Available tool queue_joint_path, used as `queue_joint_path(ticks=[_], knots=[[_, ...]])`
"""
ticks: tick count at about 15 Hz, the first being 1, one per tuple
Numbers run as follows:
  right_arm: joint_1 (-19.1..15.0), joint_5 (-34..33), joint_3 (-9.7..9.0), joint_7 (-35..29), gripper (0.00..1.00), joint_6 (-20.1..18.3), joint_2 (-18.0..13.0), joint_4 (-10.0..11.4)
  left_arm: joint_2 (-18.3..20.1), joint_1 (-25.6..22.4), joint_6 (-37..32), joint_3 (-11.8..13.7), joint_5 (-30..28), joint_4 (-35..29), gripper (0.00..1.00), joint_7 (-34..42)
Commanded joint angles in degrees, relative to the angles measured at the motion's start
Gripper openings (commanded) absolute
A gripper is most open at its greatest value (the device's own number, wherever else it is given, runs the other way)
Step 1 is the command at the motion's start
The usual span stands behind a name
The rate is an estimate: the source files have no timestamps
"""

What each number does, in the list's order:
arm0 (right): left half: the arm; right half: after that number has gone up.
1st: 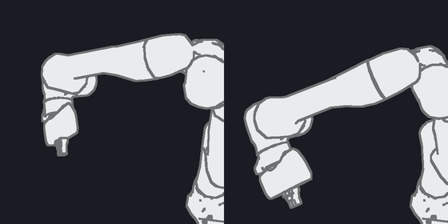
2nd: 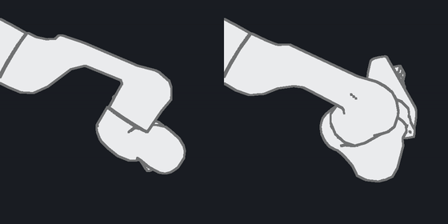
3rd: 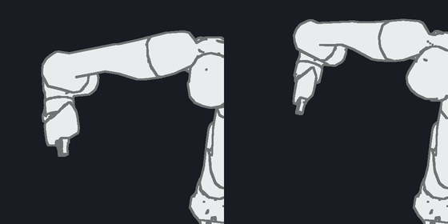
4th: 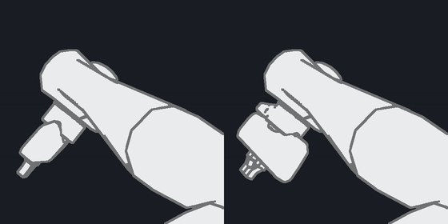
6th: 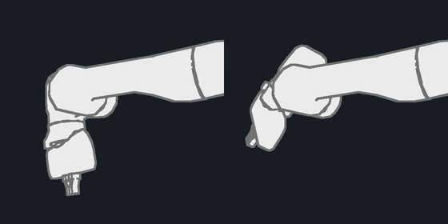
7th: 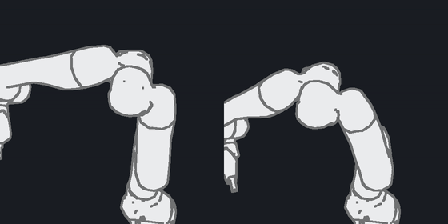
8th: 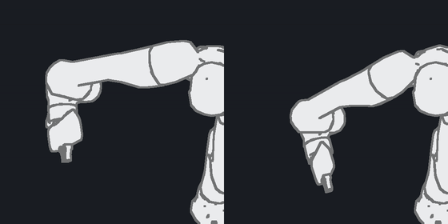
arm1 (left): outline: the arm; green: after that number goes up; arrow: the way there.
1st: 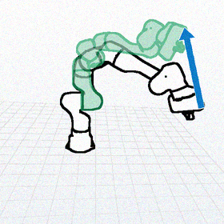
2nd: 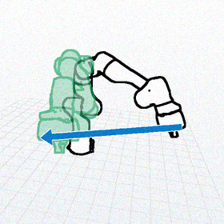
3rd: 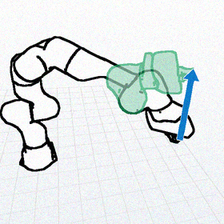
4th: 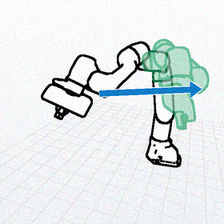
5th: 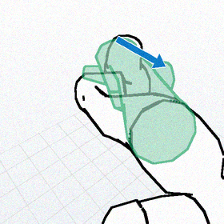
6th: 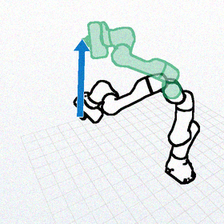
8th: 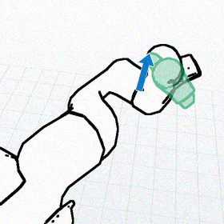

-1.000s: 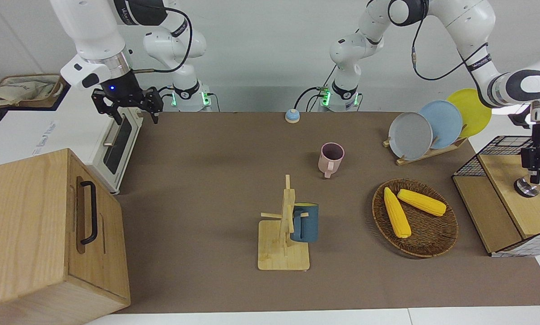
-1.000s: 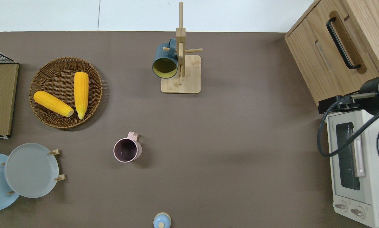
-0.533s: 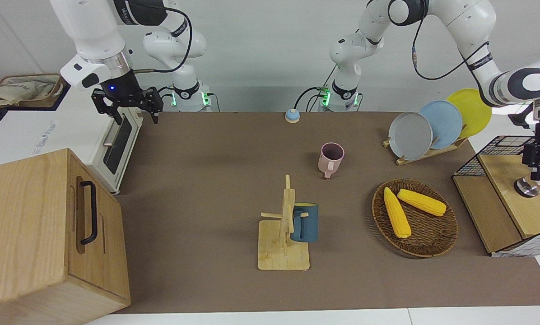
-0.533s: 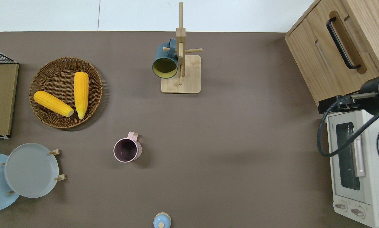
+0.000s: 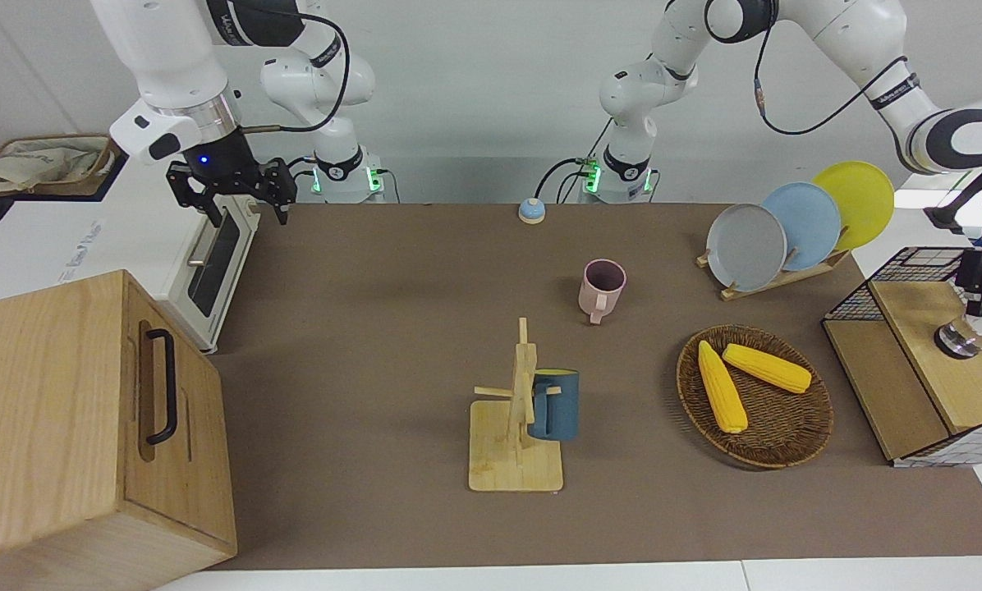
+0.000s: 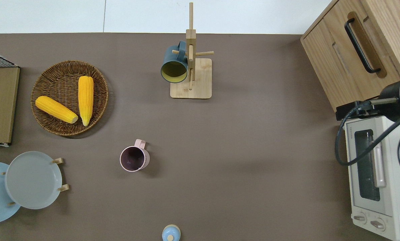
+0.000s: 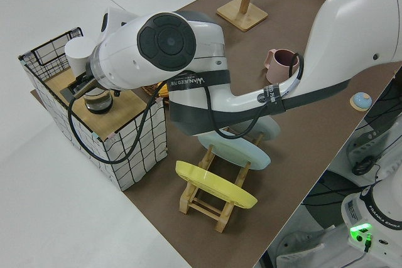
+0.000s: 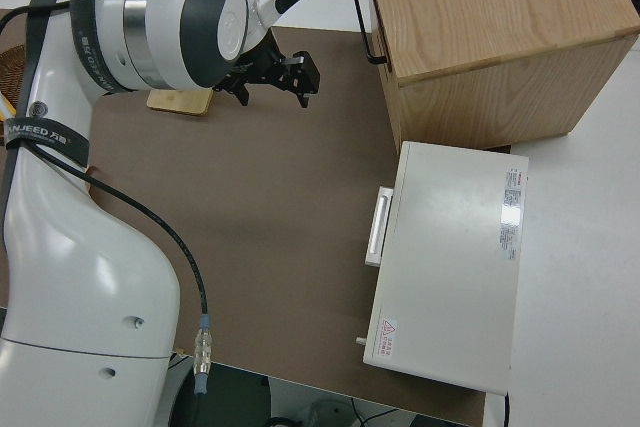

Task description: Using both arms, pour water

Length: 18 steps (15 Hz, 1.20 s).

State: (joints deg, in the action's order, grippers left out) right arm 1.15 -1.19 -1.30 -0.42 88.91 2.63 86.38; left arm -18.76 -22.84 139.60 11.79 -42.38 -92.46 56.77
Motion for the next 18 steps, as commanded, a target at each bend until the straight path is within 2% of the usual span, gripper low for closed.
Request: queue_joint_path(ticks=[1,4,7,9,15,18], knots=[[-0.3,0.9,-0.01,0.7,0.983,-0.6,-0.6,0.3,2.0,0.3,-7.3,2.8,6.0,1.1,1.00,-6.2],[-0.3,0.9,-0.01,0.7,0.983,-0.6,-0.6,0.3,3.5,0.3,-12.4,3.5,11.2,1.1,1.00,-9.6],[-0.3,0.9,-0.01,0.7,0.983,-0.6,-0.6,0.3,7.2,0.6,-18.0,3.0,23.4,1.1,1.00,-17.8],[-0.3,0.9,-0.01,0.7,0.983,-0.6,-0.6,0.3,10.0,2.1,-21.6,2.5,28.1,1.1,1.00,-21.9],[-0.3,0.9,-0.01,0.7,0.983,-0.6,-0.6,0.3,17.7,9.2,-35.0,1.8,36.6,1.0,1.00,-32.4],[-0.3,0.9,-0.01,0.7,0.983,-0.6,-0.6,0.3,20.5,11.9,-41.1,-1.0,37.3,1.0,1.00,-36.6]])
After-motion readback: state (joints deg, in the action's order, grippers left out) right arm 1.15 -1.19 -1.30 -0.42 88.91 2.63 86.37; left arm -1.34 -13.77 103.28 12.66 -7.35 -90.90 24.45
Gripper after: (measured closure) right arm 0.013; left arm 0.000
